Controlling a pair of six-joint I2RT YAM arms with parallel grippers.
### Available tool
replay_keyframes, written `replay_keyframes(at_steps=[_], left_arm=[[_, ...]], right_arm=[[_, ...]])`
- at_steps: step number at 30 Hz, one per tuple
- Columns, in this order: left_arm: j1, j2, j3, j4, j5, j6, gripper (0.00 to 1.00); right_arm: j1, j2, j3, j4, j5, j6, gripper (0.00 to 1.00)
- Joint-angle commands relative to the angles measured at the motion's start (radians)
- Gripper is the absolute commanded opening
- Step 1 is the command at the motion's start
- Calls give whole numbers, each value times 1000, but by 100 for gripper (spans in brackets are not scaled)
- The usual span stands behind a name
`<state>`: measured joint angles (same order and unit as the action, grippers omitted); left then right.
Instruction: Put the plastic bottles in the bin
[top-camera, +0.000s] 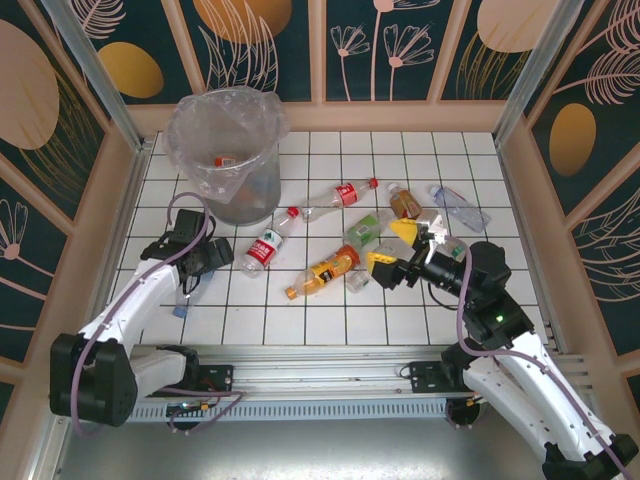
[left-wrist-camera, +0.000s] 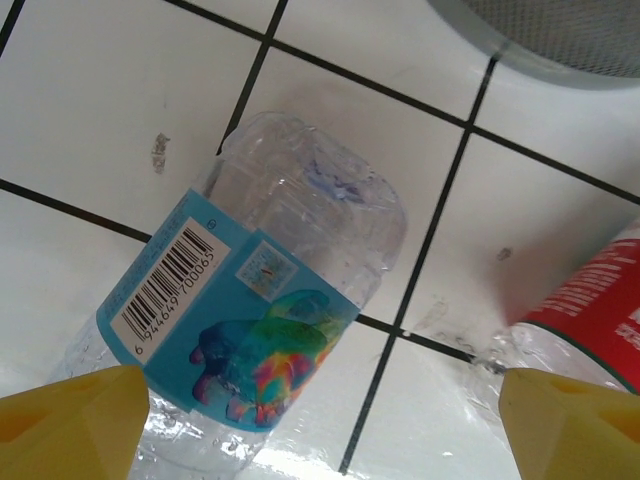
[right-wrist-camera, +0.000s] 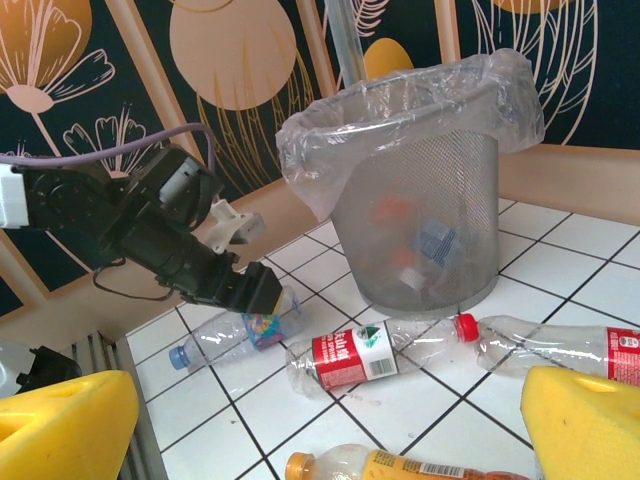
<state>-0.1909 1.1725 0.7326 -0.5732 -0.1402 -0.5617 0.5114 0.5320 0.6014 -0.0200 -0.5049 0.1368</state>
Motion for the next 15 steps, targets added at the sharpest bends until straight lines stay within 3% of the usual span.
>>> replay_keyframes(at_steps=[1, 15], left_arm=[[-2, 24, -21, 24, -46, 7, 92], [-2, 135, -23, 3, -74, -11, 90]], right_arm=[[-6, -12, 34, -1, -14, -3, 99], [-7, -13, 32, -1, -8, -1, 99]])
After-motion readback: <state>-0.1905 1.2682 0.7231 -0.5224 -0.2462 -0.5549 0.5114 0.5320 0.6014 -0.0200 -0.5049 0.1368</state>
